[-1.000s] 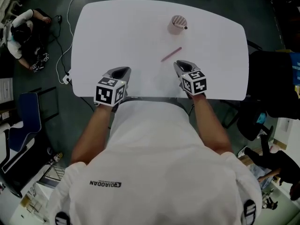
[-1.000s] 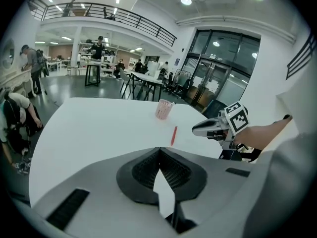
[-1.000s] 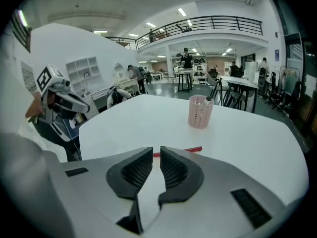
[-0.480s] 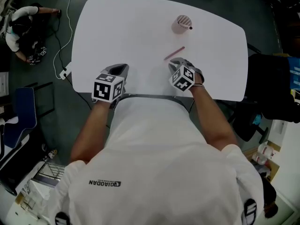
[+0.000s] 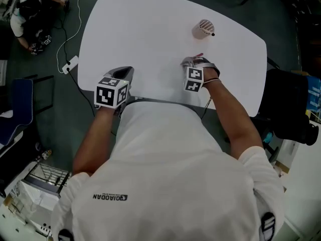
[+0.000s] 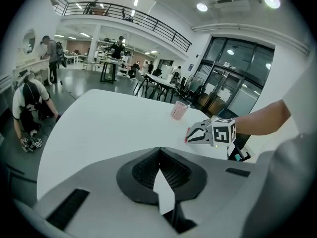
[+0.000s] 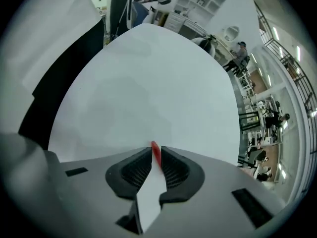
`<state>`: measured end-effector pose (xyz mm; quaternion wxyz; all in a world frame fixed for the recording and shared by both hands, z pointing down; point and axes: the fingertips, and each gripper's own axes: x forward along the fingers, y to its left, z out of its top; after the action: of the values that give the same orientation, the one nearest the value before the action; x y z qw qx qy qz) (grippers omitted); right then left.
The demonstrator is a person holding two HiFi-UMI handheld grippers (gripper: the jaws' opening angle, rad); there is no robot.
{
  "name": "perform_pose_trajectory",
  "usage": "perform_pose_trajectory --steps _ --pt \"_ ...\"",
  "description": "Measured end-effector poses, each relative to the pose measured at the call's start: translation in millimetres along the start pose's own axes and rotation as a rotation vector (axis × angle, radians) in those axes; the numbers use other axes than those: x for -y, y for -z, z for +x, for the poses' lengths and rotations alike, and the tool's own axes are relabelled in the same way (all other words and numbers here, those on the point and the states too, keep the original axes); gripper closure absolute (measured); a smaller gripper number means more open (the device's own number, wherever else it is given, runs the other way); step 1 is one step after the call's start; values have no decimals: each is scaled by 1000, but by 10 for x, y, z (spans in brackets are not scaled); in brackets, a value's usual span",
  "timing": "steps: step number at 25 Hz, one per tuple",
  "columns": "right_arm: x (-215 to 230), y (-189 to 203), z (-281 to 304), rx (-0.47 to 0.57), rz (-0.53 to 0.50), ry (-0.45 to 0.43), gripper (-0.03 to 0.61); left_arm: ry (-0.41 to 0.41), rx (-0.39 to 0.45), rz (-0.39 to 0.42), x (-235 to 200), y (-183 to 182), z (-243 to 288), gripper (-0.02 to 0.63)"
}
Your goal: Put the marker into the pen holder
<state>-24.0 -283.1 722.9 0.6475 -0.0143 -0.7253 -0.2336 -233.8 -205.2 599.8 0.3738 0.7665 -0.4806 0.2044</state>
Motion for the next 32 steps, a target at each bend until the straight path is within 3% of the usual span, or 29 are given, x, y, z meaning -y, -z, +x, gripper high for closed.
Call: perform_pose_trajectory --steps 6,15,21,32 --pt "-31 -60 85 -29 -162 -55 498 -35 20 -46 -129 41 -86 588" --pt "-56 -81 113 -44 -247 -123 502 -45 29 -69 -133 69 -78 588" --pt "-53 -86 90 -102 -247 -139 503 -33 27 -57 -67 58 -79 588" --pt "-61 -70 83 -86 -174 -28 512 -11 24 -18 51 24 -64 588"
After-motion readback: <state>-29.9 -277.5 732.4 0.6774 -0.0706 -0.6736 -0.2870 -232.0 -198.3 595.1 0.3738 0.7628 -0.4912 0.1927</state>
